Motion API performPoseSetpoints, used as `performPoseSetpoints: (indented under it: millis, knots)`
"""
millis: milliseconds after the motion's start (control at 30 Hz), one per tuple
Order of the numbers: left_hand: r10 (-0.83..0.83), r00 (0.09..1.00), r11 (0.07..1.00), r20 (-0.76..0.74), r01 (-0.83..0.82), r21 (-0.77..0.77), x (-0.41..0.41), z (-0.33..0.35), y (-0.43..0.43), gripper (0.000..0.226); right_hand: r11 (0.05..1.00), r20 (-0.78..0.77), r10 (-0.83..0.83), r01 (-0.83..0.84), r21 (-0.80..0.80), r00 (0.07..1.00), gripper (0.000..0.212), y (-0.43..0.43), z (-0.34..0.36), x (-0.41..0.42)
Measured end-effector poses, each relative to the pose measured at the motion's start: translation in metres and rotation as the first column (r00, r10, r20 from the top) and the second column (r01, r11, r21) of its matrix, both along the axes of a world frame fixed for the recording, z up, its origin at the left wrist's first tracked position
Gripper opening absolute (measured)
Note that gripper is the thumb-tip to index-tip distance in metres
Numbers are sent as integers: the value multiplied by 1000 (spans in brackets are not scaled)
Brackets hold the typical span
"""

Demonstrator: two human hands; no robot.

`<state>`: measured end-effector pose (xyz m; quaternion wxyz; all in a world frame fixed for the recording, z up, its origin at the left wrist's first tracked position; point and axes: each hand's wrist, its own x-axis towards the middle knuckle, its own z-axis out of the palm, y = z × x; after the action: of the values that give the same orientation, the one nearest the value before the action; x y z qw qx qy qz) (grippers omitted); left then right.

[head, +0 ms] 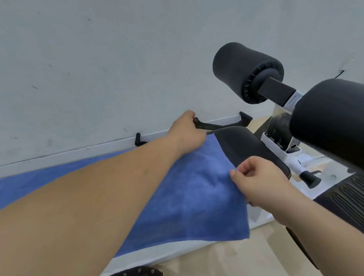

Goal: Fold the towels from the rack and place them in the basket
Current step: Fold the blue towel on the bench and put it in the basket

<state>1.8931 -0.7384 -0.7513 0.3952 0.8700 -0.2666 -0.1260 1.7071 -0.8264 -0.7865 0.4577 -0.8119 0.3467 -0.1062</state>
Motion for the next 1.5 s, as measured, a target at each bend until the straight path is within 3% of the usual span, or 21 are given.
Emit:
performPoseSetpoints:
  millis: [100,300,400,500,667,800,933,1000,1067,1133,1233,1300,1367,1433,1500]
  knots:
    - [-72,991,992,115,59,112,-9,-11,11,52,999,-8,-30,29,-39,1000,14,-2,-1,-4]
    - [-217,922,968,320,160,195,-40,-17,56,45,971,-112,6,-32,-236,994,20,2,8,-8]
    - [-289,881,933,375,172,316,-44,-28,85,38,938,-30,39,-47,-343,999,9,7,12,-3]
    - [-247,890,902,383,67,426,-33,-34,110,43,916,-18,122,-120,-384,992,20,16,5,12]
    - [-236,940,777,245,31,629,-28,-62,134,66,870,-293,104,-230,-437,950,45,26,-10,33]
    - [-236,941,791,244,40,611,-26,-64,132,68,920,-222,-103,8,-391,970,47,23,1,61]
    - [-244,927,808,286,30,589,-18,-56,136,68,968,-224,-195,151,-199,955,33,9,7,97]
    - [-240,927,829,289,40,558,-11,-51,139,66,972,-220,-203,169,-165,954,13,0,6,114]
    - [-211,947,864,242,65,499,1,-48,144,58,977,-236,-164,125,-173,958,9,-6,5,129]
    - [-154,983,934,100,112,340,15,-45,153,42,970,-258,-165,109,-218,952,7,-7,6,141]
    - [-80,980,997,-184,76,-32,32,-36,162,18,943,-323,-176,65,-327,930,22,-9,3,157]
    - [-33,994,998,-102,27,-62,40,-31,164,17,928,-329,-190,60,-368,925,32,-13,1,165]
    - [14,994,1000,110,-13,-12,43,-31,165,18,923,-288,-202,83,-376,936,33,-18,1,172]
    - [-9,950,998,313,-12,63,39,-33,171,22,905,-211,-217,116,-410,953,33,-22,0,176]
    - [-51,911,988,408,-15,156,33,-35,183,25,838,-169,-225,102,-536,960,39,-17,-2,178]
